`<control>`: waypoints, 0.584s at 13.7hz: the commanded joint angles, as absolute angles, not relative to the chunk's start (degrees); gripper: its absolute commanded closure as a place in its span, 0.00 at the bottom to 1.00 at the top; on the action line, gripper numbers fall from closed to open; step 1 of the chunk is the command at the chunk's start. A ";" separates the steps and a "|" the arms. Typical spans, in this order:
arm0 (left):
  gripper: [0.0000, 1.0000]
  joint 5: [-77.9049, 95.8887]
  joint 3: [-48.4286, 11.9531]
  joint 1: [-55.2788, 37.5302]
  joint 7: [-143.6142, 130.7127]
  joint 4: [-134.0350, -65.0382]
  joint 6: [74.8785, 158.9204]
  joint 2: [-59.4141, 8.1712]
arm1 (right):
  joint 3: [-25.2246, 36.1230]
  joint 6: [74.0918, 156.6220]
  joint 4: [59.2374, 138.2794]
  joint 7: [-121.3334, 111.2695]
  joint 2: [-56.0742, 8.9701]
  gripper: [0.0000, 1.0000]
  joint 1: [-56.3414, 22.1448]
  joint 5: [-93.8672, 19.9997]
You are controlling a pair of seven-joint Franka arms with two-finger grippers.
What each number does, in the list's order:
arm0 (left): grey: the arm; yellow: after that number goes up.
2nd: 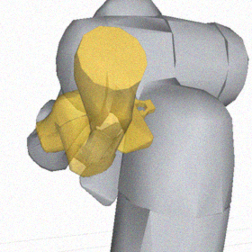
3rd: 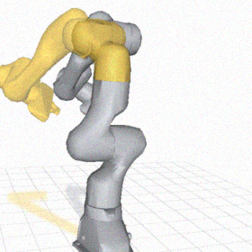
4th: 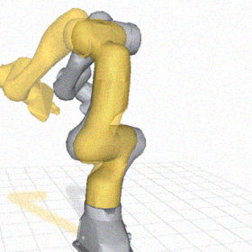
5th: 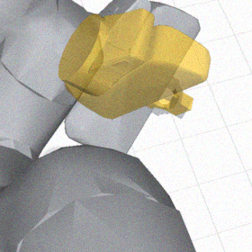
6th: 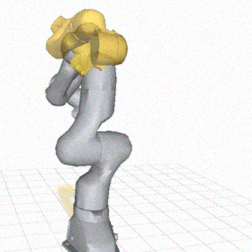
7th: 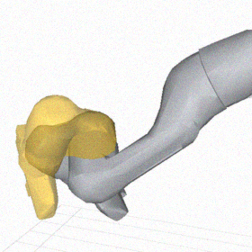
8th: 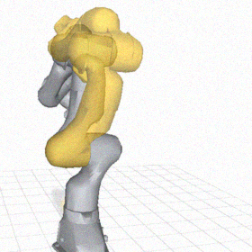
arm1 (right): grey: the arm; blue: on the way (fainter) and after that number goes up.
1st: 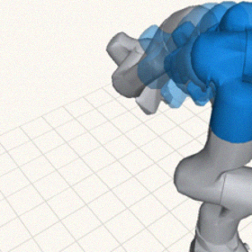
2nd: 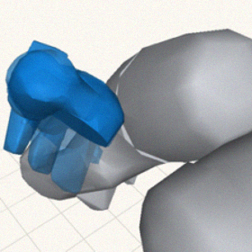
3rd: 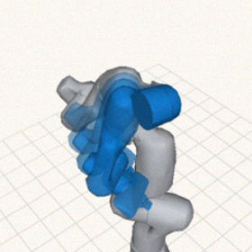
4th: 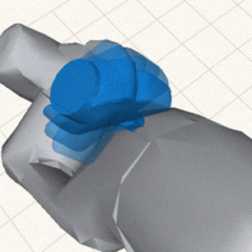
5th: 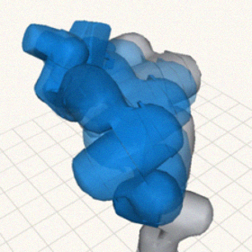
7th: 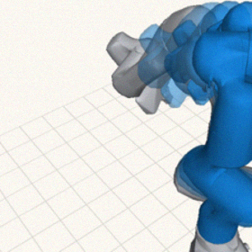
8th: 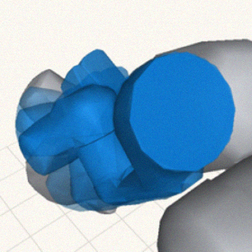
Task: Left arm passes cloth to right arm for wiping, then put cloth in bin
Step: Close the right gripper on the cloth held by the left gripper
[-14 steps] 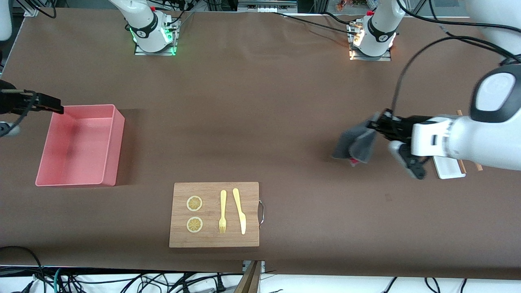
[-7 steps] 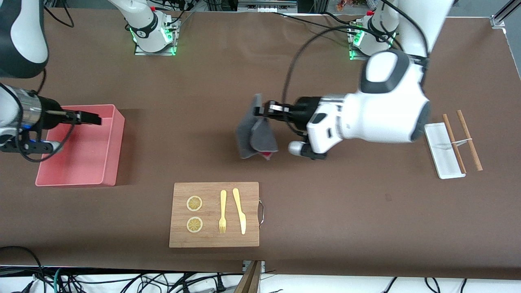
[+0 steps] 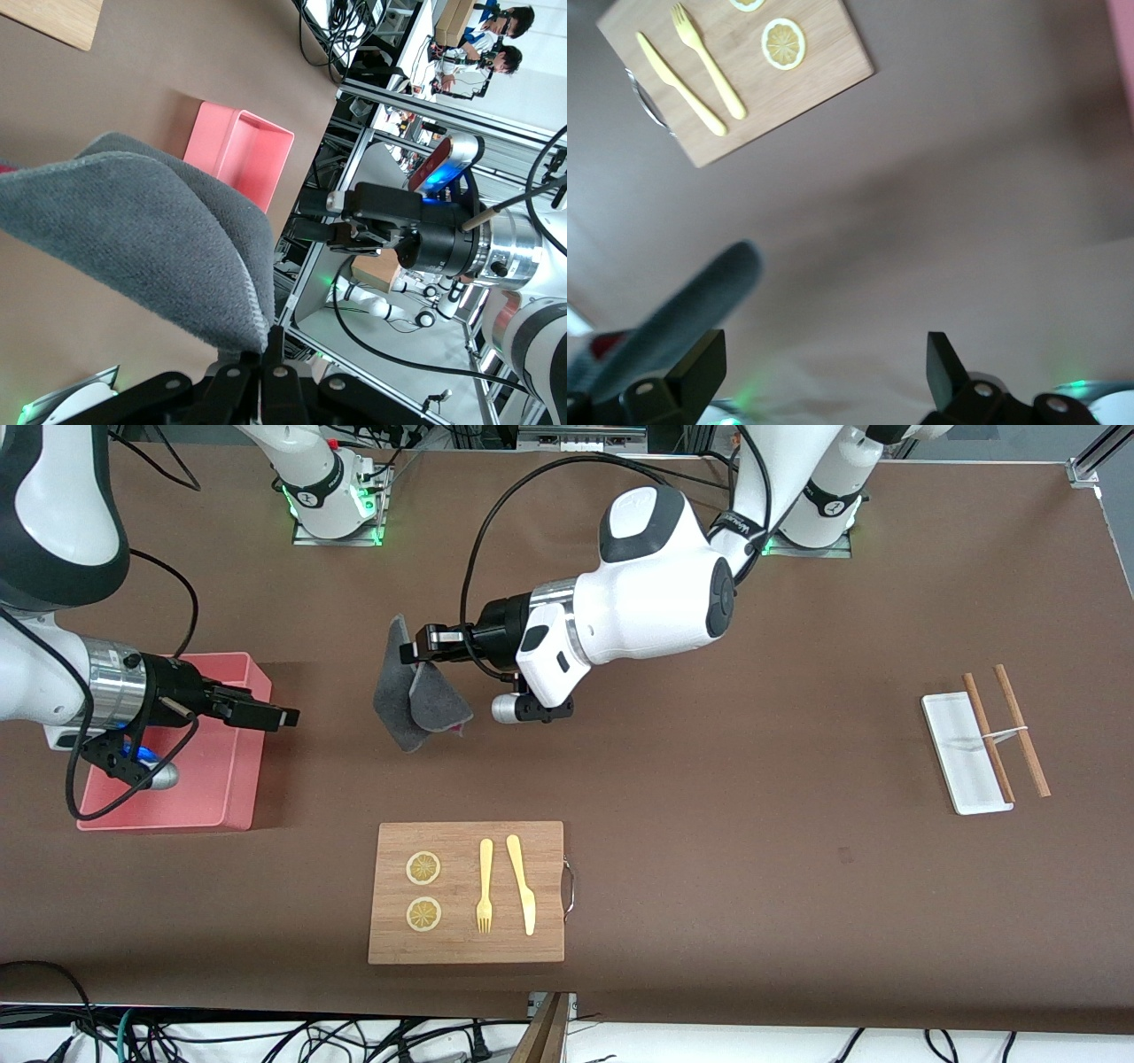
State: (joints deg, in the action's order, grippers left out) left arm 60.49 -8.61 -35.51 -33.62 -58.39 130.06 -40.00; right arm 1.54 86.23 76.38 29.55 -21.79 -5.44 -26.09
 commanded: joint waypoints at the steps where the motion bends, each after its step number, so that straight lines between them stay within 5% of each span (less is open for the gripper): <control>1: 1.00 62.05 -7.73 -35.51 -34.54 -57.48 130.17 -40.08 | 1.58 87.62 76.55 35.58 -22.76 0.00 -5.45 -29.71; 8: 1.00 62.14 -7.73 -35.42 -34.37 -57.48 130.17 -40.17 | 0.18 93.16 77.08 48.85 -25.66 0.00 -6.50 -39.19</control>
